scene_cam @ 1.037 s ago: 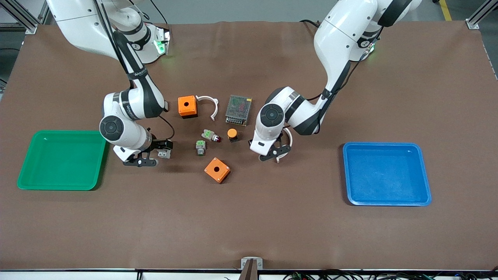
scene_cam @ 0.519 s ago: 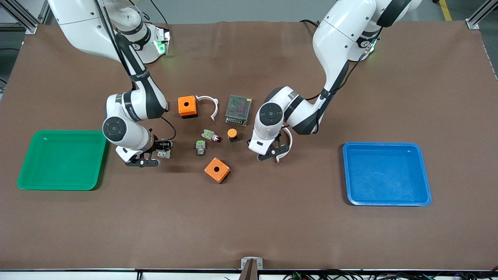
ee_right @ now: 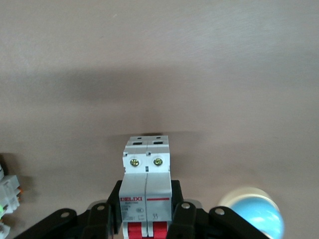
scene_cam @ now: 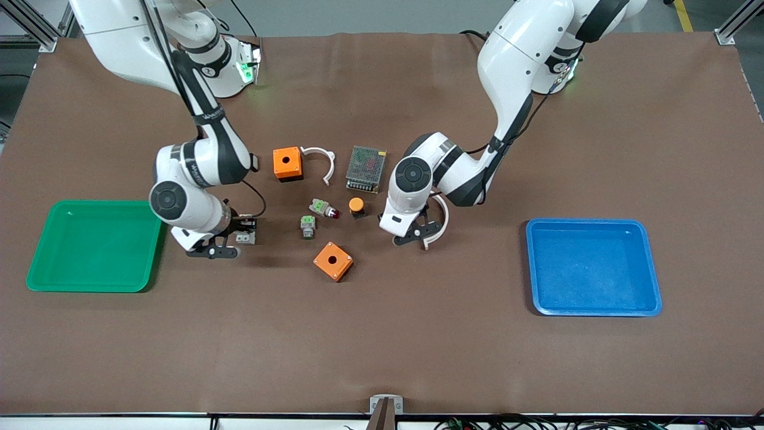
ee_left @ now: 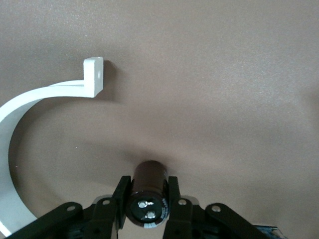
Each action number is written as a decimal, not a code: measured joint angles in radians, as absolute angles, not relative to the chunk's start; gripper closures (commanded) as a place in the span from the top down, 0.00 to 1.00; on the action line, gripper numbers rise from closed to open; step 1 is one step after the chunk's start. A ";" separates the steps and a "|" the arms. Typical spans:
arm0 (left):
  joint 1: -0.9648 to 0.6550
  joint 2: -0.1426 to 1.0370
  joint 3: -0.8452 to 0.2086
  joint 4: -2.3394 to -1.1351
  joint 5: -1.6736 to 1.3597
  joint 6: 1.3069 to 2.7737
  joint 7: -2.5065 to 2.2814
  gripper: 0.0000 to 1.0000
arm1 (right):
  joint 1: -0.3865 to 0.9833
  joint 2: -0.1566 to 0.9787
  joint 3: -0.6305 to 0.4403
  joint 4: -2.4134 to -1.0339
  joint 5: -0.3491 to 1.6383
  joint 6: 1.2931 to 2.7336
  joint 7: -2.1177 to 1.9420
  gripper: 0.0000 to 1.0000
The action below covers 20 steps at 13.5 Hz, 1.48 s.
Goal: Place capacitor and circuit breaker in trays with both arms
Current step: 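Carry the breaker to the green tray while the left gripper carries the capacitor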
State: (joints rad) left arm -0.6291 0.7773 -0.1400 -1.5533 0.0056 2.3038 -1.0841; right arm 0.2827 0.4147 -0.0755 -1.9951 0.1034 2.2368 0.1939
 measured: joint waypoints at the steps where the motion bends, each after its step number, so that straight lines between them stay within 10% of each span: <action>1: -0.628 0.777 -0.138 -1.547 0.006 2.310 -1.084 0.00 | 0.254 0.400 -0.078 -1.955 0.103 2.169 0.171 0.15; 6: -0.529 0.706 -0.124 -1.518 0.006 2.283 -1.025 0.00 | -0.003 0.352 -0.096 -1.751 0.032 1.938 -0.063 0.15; 20: 0.049 0.495 -0.116 -1.725 0.143 2.112 -0.308 0.00 | -0.334 0.635 -0.099 -1.653 -0.025 2.123 -0.344 0.15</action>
